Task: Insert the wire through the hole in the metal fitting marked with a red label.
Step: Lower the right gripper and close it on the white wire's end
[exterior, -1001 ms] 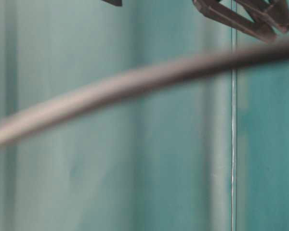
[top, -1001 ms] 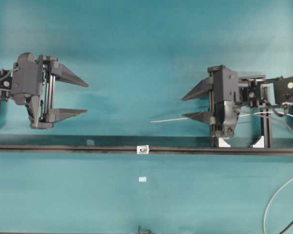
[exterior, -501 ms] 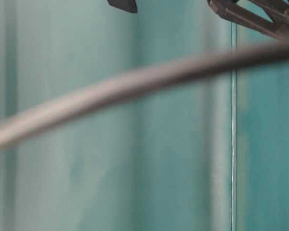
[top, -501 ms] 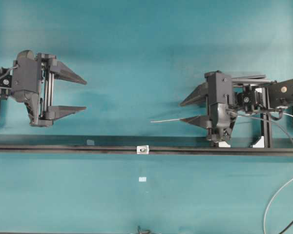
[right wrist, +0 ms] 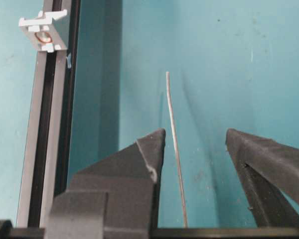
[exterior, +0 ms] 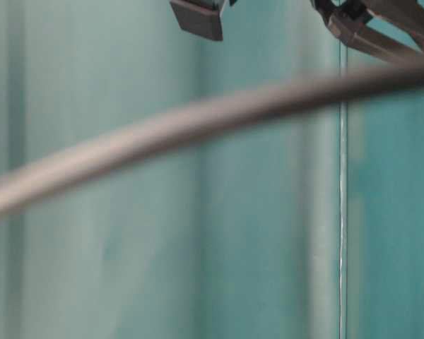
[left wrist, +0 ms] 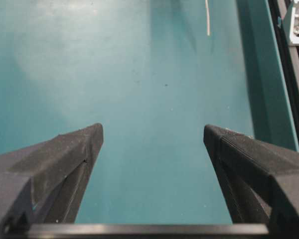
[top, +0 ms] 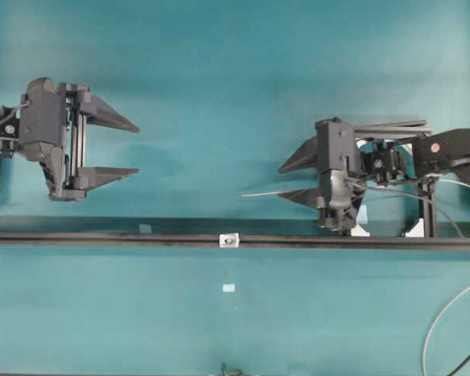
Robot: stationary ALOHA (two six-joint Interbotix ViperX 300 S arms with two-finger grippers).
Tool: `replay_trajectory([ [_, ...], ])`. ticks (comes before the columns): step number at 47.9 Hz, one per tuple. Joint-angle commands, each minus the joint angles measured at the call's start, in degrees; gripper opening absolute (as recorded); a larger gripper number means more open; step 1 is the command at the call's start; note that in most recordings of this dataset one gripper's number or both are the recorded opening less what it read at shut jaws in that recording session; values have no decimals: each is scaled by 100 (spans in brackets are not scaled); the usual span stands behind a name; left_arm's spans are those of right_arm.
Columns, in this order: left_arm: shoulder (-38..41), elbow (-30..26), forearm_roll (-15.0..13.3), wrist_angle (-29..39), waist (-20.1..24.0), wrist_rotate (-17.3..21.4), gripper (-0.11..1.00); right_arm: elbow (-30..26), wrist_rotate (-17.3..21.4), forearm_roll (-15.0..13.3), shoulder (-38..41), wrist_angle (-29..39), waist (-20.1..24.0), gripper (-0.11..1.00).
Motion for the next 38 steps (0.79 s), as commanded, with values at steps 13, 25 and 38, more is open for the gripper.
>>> replay_trajectory([
  [13,-18,-35,-18,-53,26,-9,68,-202,9,-9,149,79,9,63],
  [25,-18,-35,-18,-53,62,-9,68,-220,9,0,167,132,9,63],
  [38,-18,-35,-18,-53,88,-9,68,-237,9,0,272,132,9,62],
])
